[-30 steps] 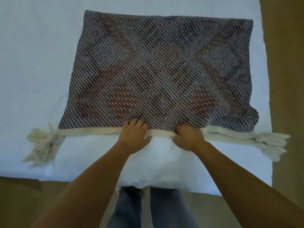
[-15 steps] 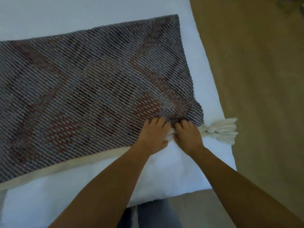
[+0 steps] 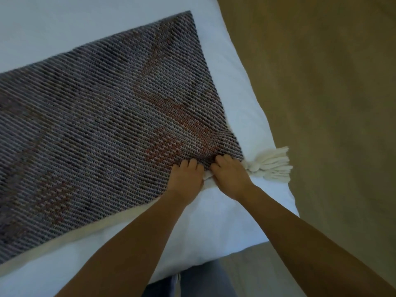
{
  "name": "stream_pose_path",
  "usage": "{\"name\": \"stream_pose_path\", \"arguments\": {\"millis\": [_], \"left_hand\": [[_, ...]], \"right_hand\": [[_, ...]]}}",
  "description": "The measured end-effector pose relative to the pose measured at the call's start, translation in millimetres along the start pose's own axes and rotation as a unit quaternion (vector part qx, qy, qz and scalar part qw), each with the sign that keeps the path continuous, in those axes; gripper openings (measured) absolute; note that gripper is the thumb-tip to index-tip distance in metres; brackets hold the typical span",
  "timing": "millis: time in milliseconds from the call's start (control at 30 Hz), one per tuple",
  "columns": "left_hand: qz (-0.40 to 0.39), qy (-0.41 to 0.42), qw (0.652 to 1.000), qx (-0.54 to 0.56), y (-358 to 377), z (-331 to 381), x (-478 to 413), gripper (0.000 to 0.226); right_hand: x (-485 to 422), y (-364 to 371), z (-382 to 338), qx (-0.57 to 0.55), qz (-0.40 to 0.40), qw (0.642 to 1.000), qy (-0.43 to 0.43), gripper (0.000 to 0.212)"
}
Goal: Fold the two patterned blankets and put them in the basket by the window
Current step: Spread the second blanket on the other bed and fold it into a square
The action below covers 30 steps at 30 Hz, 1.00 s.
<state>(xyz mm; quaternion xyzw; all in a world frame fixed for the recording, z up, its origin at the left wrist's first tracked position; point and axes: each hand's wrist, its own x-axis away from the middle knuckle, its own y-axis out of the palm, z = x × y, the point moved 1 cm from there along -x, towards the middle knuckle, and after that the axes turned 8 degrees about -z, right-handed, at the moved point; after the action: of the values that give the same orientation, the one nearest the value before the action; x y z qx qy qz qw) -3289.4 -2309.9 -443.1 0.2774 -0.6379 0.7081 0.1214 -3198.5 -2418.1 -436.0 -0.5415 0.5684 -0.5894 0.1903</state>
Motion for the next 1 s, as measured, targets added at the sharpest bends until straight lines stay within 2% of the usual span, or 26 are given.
{"name": "stream_pose_path", "arguments": {"millis": [67, 167, 200, 267, 333, 367, 400, 467, 500, 533, 633, 667, 733, 767, 833, 867, 933, 1000], "left_hand": [[0.017, 0.024, 1.0, 0.012, 2, 0, 0, 0.03], [0.008, 0.162, 0.987, 0.011, 7, 3, 3, 0.032], [-0.004, 0.191, 0.981, 0.012, 6, 3, 3, 0.033], [-0.006, 0.201, 0.979, 0.031, 2, 3, 0, 0.034], [0.015, 0.167, 0.981, 0.095, -5, 0, -7, 0.033], [0.027, 0.137, 0.98, 0.142, -11, -1, -11, 0.031], [0.04, 0.102, 0.976, 0.188, -18, -3, -17, 0.027], [0.06, 0.036, 0.968, 0.243, -34, -5, -32, 0.025], [0.057, 0.01, 0.967, 0.249, -42, -5, -41, 0.027], [0.042, -0.011, 0.967, 0.25, -49, -4, -49, 0.03], [-0.015, -0.076, 0.963, 0.259, -69, 6, -74, 0.046], [-0.027, -0.1, 0.957, 0.272, -74, 11, -81, 0.053], [-0.048, -0.142, 0.942, 0.301, -82, 21, -94, 0.071], [-0.057, -0.158, 0.936, 0.31, -84, 25, -98, 0.081], [-0.071, -0.175, 0.931, 0.312, -86, 32, -102, 0.093], [-0.071, -0.179, 0.932, 0.309, -86, 33, -103, 0.091], [-0.043, -0.183, 0.934, 0.303, -86, 29, -101, 0.069], [0.004, -0.179, 0.929, 0.323, -86, 18, -98, 0.043]], "right_hand": [[-5, -3, 2, 0.011, -0.057, 0.998, 0.037, 0.009], [-5, -6, 12, -0.059, -0.174, 0.97, 0.16, 0.018], [-4, -6, 13, -0.052, -0.207, 0.961, 0.174, 0.019], [-3, -5, 15, -0.038, -0.261, 0.952, 0.157, 0.02], [-3, -6, 18, -0.142, -0.246, 0.947, 0.15, 0.024], [-4, -8, 22, -0.216, -0.192, 0.943, 0.164, 0.024], [-4, -11, 27, -0.275, -0.103, 0.937, 0.189, 0.021], [-4, -14, 38, -0.307, 0.078, 0.919, 0.236, 0.014], [-4, -16, 42, -0.3, 0.099, 0.915, 0.25, 0.02], [-5, -15, 46, -0.292, 0.073, 0.915, 0.269, 0.029], [-4, -13, 51, -0.307, -0.114, 0.892, 0.312, 0.042], [-3, -15, 50, -0.342, -0.161, 0.874, 0.306, 0.037], [1, -23, 41, -0.402, -0.241, 0.84, 0.273, 0.014], [1, -27, 31, -0.415, -0.274, 0.831, 0.251, 0.017], [-1, -31, 9, -0.418, -0.287, 0.828, 0.24, 0.029], [-2, -29, 0, -0.438, -0.271, 0.823, 0.238, 0.029], [-4, -28, -16, -0.466, -0.209, 0.821, 0.256, 0.028], [-8, -25, -27, -0.447, -0.145, 0.842, 0.263, 0.033]]}}
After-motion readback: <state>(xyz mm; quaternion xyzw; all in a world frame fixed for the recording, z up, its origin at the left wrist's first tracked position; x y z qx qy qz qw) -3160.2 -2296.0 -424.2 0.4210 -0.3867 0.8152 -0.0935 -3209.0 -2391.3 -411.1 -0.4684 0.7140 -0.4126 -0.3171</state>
